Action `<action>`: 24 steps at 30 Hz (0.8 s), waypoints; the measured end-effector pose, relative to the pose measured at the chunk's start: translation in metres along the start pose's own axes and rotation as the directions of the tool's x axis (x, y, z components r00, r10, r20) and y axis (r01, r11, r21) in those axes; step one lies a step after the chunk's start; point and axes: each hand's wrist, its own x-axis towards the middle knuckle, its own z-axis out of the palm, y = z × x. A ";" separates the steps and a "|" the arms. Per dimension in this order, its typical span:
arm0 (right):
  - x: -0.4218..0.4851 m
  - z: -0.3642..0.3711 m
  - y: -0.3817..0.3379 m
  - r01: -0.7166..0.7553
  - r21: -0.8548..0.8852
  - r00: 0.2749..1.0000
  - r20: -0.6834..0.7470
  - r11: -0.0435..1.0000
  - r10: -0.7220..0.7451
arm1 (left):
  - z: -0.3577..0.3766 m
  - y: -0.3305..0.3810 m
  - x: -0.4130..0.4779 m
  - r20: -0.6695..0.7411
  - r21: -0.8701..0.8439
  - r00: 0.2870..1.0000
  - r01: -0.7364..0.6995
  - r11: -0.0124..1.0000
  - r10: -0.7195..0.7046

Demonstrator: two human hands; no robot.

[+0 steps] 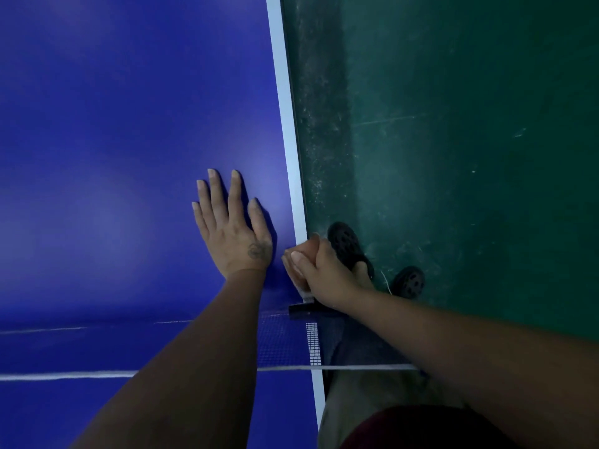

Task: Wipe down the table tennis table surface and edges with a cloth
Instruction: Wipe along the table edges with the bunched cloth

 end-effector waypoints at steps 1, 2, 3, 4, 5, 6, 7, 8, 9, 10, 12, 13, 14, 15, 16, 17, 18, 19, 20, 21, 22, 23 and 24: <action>0.001 0.002 -0.005 0.002 -0.004 1.000 -0.030 1.000 -0.002 | 0.000 -0.001 0.000 -0.004 -0.010 1.000 0.002 1.000 -0.002; 0.004 0.003 -0.010 0.003 0.041 0.998 -0.061 0.999 -0.001 | 0.000 -0.001 0.000 -0.006 -0.019 1.000 0.002 1.000 -0.002; 0.009 0.003 -0.019 0.000 0.110 0.997 -0.081 0.994 0.009 | 0.000 -0.002 0.000 -0.008 -0.023 1.000 0.004 1.000 -0.004; 0.016 0.001 -0.027 0.012 0.163 0.994 -0.112 0.987 0.007 | 0.001 -0.001 0.000 -0.007 -0.026 1.000 0.005 1.000 -0.006; 0.026 -0.004 -0.038 0.026 0.173 0.988 -0.151 0.985 0.001 | 0.000 -0.001 0.000 -0.003 -0.023 1.000 0.011 1.000 -0.011; 0.039 -0.012 -0.049 0.043 0.174 0.982 -0.188 0.984 -0.009 | -0.001 0.000 -0.001 0.003 -0.022 1.000 0.020 1.000 -0.020; 0.050 -0.021 -0.060 0.070 0.207 0.976 -0.215 0.976 -0.024 | -0.001 0.001 -0.001 0.006 -0.025 1.000 0.027 0.999 -0.027; 0.059 -0.031 -0.073 0.092 0.240 0.974 -0.223 0.967 -0.037 | -0.002 0.002 -0.001 0.007 -0.026 0.999 0.033 0.999 -0.032; 0.067 -0.040 -0.080 0.109 0.238 0.973 -0.227 0.965 -0.054 | -0.003 0.003 -0.001 0.009 -0.025 0.999 0.036 0.999 -0.036; 0.073 -0.048 -0.085 0.120 0.204 0.972 -0.221 0.972 -0.074 | -0.003 0.005 -0.001 0.008 -0.019 0.999 0.046 0.999 -0.046; 0.069 -0.052 -0.081 0.156 0.176 0.970 -0.214 0.972 -0.117 | -0.002 0.010 0.005 0.003 -0.013 0.993 0.120 0.993 -0.120; 0.061 -0.049 -0.073 0.155 0.190 0.974 -0.192 0.970 -0.118 | -0.001 0.015 0.009 -0.004 -0.017 0.981 0.192 0.981 -0.192; 0.054 -0.043 -0.061 0.140 0.195 0.981 -0.157 0.971 -0.110 | 0.000 0.020 0.015 -0.005 -0.026 0.963 0.268 0.963 -0.268; 0.045 -0.036 -0.047 0.116 0.191 0.989 -0.112 0.975 -0.095 | 0.001 0.025 0.022 -0.002 -0.026 0.943 0.333 0.943 -0.333; 0.036 -0.029 -0.034 0.082 0.177 0.995 -0.063 0.981 -0.072 | 0.003 0.030 0.027 -0.002 -0.012 0.924 0.381 0.924 -0.381; 0.029 -0.022 -0.024 0.053 0.169 0.998 -0.026 0.984 -0.049 | 0.004 0.033 0.032 -0.013 0.012 0.910 0.414 0.910 -0.414; 0.026 -0.019 -0.018 0.027 0.164 1.000 -0.004 0.986 -0.027 | 0.007 0.036 0.038 -0.028 0.034 0.899 0.438 0.898 -0.437; 0.026 -0.017 -0.015 0.001 0.161 1.000 0.013 0.987 -0.003 | 0.009 0.036 0.041 -0.040 0.049 0.891 0.454 0.889 -0.453; 0.029 -0.017 -0.017 -0.020 0.165 1.000 0.023 0.986 0.017 | 0.012 0.036 0.043 -0.050 0.060 0.885 0.465 0.884 -0.462; 0.035 -0.019 -0.022 -0.031 0.180 0.999 0.033 0.983 0.026 | 0.014 0.036 0.043 -0.060 0.067 0.883 0.468 0.881 -0.465; 0.041 -0.022 -0.030 -0.038 0.194 0.999 0.045 0.980 0.030 | 0.015 0.036 0.043 -0.068 0.072 0.881 0.472 0.879 -0.468; 0.048 -0.026 -0.040 -0.039 0.181 0.998 0.048 0.983 0.030 | 0.016 0.035 0.043 -0.073 0.077 0.877 0.480 0.874 -0.475; 0.056 -0.030 -0.049 -0.025 0.135 1.000 0.014 0.990 0.024 | 0.016 0.035 0.042 -0.080 0.083 0.874 0.484 0.871 -0.479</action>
